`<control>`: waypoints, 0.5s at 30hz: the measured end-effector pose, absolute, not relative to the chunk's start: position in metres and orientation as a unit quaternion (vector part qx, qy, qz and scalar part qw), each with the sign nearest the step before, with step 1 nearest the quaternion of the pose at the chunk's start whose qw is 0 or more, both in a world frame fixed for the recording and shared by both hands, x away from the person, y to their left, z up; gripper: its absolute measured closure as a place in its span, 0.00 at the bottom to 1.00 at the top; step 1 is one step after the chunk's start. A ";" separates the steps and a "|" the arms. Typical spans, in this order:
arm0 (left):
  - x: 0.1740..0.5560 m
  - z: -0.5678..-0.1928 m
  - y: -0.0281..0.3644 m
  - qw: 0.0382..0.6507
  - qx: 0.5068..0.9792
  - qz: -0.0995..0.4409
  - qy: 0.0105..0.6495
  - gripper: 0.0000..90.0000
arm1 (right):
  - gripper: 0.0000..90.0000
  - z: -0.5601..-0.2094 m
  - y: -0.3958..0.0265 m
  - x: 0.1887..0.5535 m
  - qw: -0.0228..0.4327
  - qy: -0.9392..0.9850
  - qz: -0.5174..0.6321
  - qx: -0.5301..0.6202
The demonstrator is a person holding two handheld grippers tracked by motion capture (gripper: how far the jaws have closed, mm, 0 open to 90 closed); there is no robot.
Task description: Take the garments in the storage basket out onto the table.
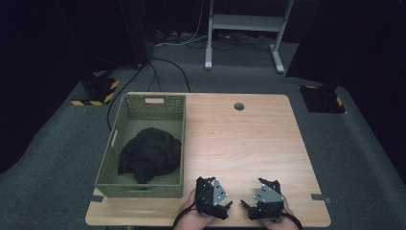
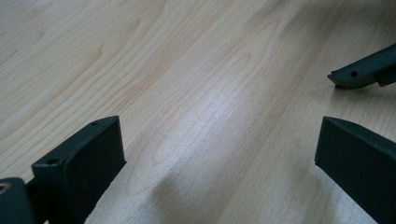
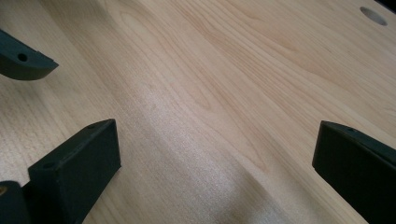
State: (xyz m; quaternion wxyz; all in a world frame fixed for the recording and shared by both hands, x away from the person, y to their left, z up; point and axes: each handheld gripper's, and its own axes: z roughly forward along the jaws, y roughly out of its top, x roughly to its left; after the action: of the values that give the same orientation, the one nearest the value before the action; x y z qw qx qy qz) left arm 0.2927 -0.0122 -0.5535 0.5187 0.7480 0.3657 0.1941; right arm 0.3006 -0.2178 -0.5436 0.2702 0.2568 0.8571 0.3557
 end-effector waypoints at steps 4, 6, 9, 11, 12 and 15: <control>0.292 -0.553 -0.012 0.518 0.751 0.191 0.362 0.02 | 0.01 -0.543 -0.220 0.302 0.264 0.855 0.360 0.264; 0.293 -0.553 -0.011 0.521 0.748 0.187 0.366 0.02 | 0.01 -0.543 -0.220 0.302 0.264 0.854 0.361 0.266; 0.295 -0.553 -0.011 0.518 0.750 0.181 0.370 0.02 | 0.01 -0.543 -0.218 0.302 0.267 0.857 0.356 0.261; 0.295 -0.553 -0.011 0.514 0.753 0.181 0.368 0.02 | 0.01 -0.544 -0.218 0.301 0.270 0.857 0.355 0.257; 0.294 -0.553 -0.011 0.513 0.755 0.181 0.366 0.02 | 0.01 -0.544 -0.218 0.301 0.271 0.857 0.355 0.257; 0.294 -0.553 -0.011 0.507 0.760 0.174 0.366 0.01 | 0.01 -0.544 -0.218 0.301 0.268 0.858 0.356 0.256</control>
State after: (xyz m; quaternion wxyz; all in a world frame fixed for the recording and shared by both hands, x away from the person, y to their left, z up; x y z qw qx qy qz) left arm 0.2944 -0.0105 -0.5533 0.5074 0.7604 0.3660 0.1740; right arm 0.3009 -0.2179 -0.5435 0.2680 0.2563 0.8577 0.3561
